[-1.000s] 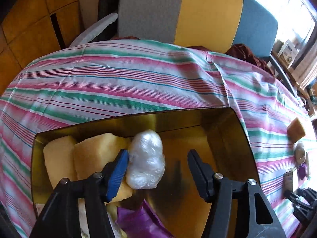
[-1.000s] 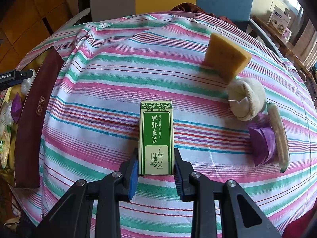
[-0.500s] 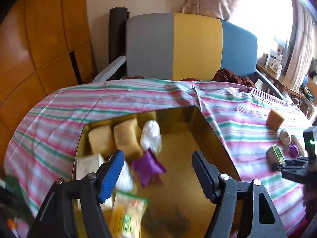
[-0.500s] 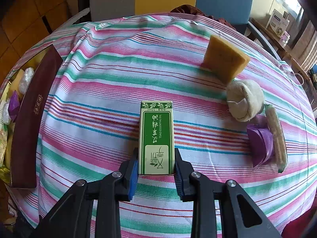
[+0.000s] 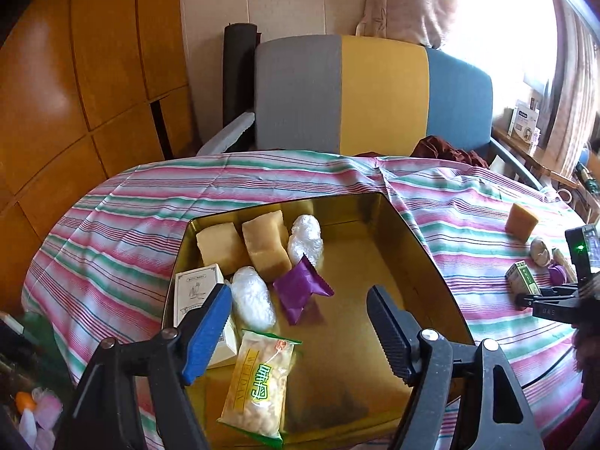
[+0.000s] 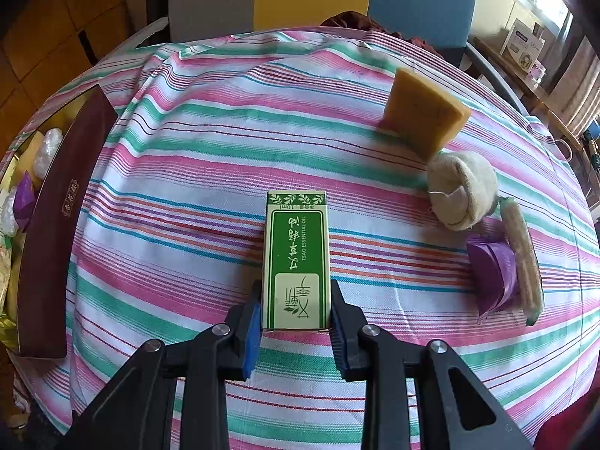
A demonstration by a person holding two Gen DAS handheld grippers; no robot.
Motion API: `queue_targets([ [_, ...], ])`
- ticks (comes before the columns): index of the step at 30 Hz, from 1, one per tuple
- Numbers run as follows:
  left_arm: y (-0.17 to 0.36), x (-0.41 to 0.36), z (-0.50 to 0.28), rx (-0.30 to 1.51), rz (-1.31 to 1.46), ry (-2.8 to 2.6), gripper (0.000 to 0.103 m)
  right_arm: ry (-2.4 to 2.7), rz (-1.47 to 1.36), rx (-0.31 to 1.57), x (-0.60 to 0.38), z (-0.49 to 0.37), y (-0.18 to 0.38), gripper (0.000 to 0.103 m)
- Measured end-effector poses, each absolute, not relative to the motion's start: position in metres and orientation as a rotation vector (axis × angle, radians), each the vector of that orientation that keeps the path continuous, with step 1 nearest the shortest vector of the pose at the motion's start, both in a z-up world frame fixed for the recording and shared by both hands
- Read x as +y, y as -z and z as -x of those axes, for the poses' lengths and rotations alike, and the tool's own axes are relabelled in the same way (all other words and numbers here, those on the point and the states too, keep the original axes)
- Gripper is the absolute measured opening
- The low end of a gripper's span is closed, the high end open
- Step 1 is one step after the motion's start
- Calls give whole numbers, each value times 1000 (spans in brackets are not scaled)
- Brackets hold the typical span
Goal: Organize objects
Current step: 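Carry the green box into the tray and open the right tool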
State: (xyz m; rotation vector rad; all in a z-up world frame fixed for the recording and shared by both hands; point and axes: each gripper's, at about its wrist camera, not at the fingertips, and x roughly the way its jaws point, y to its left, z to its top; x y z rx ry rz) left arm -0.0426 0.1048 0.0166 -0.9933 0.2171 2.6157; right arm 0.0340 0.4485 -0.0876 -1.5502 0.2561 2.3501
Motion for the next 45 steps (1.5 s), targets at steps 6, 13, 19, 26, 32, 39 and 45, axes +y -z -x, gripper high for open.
queue_targets([
  [6,-14,99,42,200,1007,-2610,75,-2345,1537,253,446,-35,87,30],
  [13,-13,86,39,188,1004,-2617,75,-2333,1524,322,445,-34,81,30],
  [19,-12,69,38,158,1008,-2638,75,-2429,1477,353,415,-24,45,30],
  [26,-17,35,36,31,1009,-2679,76,-2646,1514,309,321,32,-1,30],
  [32,-15,0,38,-47,1038,-2729,76,-2670,1633,242,256,105,6,30],
  [39,-3,-29,41,-123,1106,-2751,76,-2532,1707,165,233,164,45,30],
  [45,9,-36,46,-147,1159,-2740,76,-2477,1712,111,223,185,63,30],
])
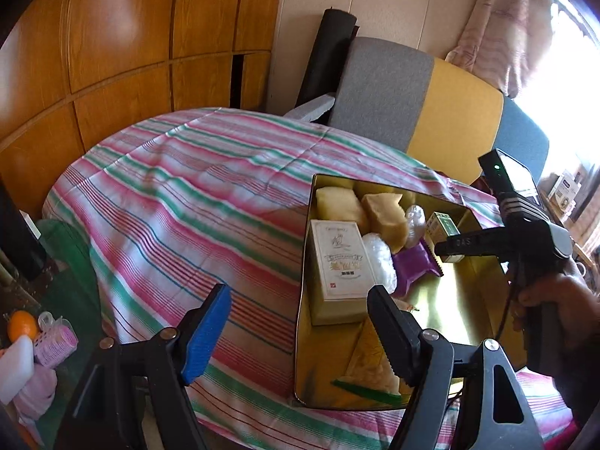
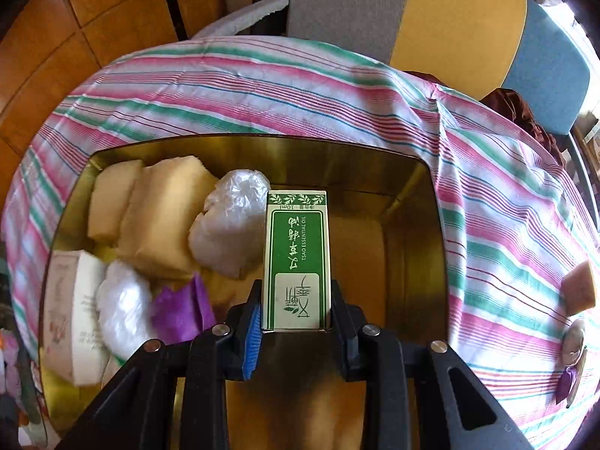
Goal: Organize objects
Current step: 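Carry the green box into the tray and open the right tool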
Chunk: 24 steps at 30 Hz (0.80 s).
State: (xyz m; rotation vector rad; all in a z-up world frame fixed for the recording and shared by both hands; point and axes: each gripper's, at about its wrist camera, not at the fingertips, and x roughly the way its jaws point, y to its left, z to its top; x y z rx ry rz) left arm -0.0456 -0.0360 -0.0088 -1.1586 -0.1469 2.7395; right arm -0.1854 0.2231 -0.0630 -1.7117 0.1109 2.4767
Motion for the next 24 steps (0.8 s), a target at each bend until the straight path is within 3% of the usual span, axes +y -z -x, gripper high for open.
queue_targets([
  [5,14,-35,48,-139,1183,-2728,76,-2441,1714,106,224,192,75,31],
  [10,15,-33,50,-131,1193,-2726,76,-2459,1692,120,227,189,74,38],
  [24,5,-15,41,-80,1151,-2719,77,-2650,1319,50,216,88,-16,41],
])
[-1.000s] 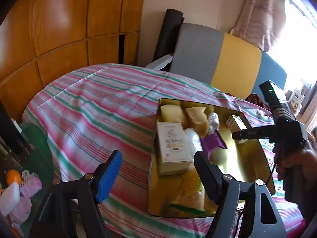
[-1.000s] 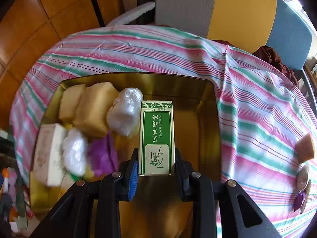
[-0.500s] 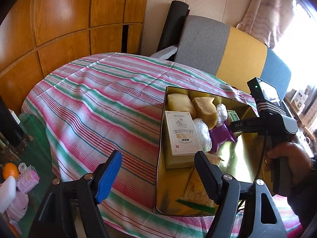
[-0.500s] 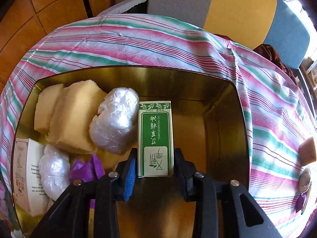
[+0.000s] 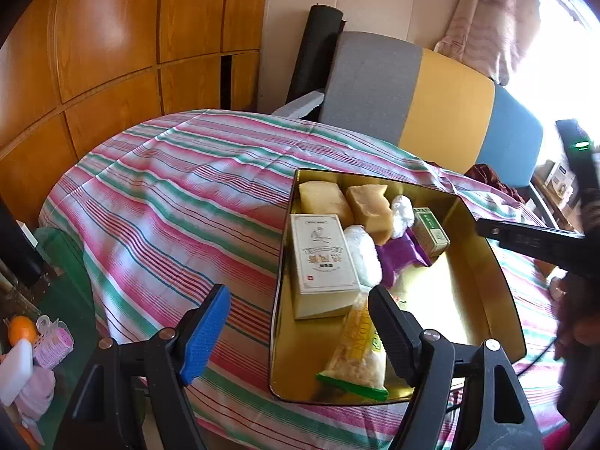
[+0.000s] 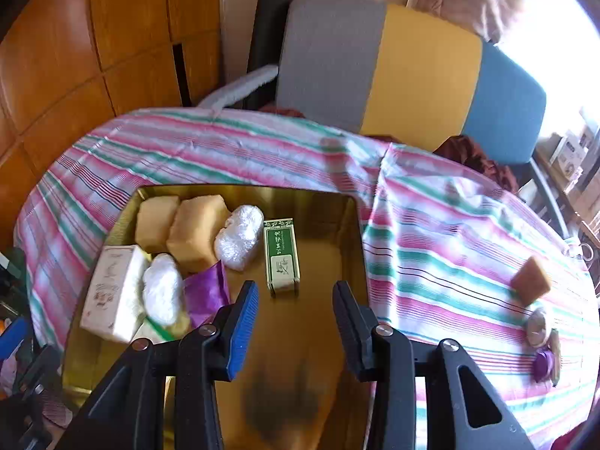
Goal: Organize objects
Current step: 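Reach both tools toward the yellow sponge and cracker pack on the cloth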
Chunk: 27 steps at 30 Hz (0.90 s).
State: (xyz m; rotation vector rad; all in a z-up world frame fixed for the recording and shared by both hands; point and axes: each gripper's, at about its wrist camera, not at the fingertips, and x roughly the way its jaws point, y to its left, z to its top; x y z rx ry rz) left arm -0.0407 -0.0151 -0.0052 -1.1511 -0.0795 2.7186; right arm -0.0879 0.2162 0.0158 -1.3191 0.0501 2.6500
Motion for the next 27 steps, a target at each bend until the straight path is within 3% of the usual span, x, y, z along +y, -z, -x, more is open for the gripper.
queue_targets([
  [11,-3,15,28,3,1114,-2684,77,-2674,1139,23,223,23,-54,42],
  [27,-19,82,17,158,1040,-2595,77,-2614,999,74,282,-29,-68,42],
])
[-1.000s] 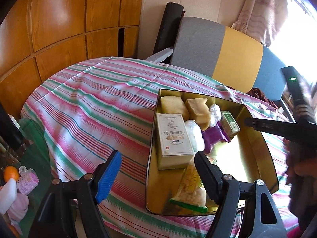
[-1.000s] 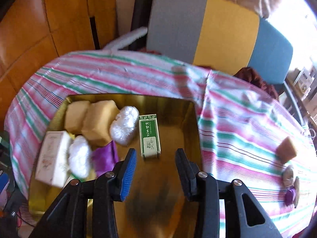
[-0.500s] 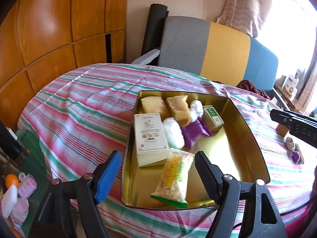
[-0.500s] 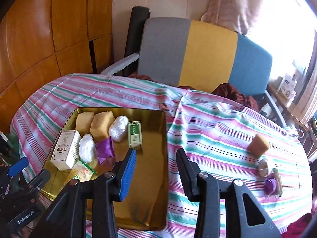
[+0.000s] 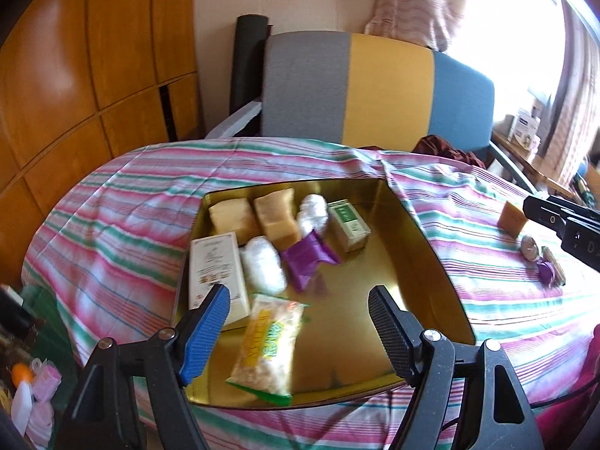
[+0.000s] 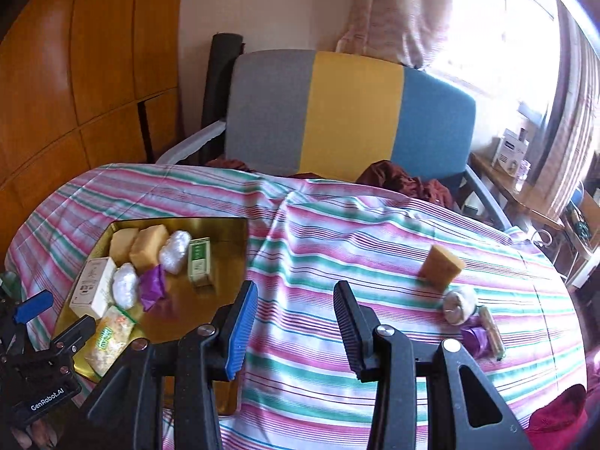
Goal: Organize objects
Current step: 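Reach both tools toward the yellow sponge and cracker pack on the cloth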
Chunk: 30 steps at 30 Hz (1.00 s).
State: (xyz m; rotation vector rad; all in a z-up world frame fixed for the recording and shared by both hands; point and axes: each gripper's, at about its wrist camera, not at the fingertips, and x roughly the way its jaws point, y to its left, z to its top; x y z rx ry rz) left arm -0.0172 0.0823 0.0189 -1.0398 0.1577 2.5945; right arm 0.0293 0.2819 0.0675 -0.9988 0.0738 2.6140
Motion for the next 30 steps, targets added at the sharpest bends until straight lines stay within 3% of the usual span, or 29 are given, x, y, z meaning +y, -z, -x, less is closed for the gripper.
queue_targets([
  [23,-30,192,15,293,962,-2408,78,-2417,997,120,394,-59,-52,43],
  [30,-32,224,17,320,943,-2346,79,-2285,1075,194,472,-67,-33,43],
])
